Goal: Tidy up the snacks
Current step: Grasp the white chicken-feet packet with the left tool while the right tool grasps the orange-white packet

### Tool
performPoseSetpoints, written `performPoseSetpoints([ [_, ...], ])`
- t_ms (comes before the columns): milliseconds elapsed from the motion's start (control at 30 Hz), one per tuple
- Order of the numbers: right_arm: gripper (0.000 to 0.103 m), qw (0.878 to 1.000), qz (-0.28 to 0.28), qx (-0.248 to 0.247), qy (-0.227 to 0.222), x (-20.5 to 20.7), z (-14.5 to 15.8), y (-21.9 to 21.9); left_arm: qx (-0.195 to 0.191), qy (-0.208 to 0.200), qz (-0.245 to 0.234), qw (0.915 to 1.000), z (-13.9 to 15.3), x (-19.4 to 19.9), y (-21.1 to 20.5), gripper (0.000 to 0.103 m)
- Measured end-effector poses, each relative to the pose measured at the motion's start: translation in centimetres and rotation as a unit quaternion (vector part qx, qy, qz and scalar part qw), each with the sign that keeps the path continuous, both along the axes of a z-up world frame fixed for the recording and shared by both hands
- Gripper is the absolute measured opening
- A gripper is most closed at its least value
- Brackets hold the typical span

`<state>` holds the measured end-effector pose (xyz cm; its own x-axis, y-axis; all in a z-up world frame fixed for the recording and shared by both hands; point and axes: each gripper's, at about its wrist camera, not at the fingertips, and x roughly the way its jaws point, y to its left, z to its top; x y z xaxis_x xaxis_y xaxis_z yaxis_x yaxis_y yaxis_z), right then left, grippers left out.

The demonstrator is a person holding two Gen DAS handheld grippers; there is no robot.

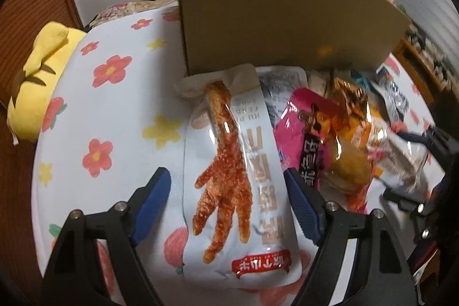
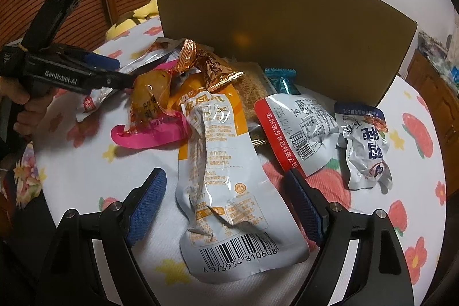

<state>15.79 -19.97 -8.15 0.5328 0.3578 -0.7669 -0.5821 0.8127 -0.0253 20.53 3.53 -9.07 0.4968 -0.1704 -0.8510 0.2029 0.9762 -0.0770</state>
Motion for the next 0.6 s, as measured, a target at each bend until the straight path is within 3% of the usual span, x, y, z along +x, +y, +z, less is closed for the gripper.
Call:
performPoseSetpoints([
  [33, 0.087, 1.0, 0.0, 0.0, 0.0, 0.0, 0.0, 0.0, 0.002, -0.001, 0.0, 1.0, 0.1, -0.2, 0.1, 0.066],
  [600, 0.087, 1.0, -0.001, -0.02, 0.01, 0.4, 0.1, 0.6, -0.013, -0.01, -0.016, 0.9998, 0.3, -3.3, 1.7, 0.063],
])
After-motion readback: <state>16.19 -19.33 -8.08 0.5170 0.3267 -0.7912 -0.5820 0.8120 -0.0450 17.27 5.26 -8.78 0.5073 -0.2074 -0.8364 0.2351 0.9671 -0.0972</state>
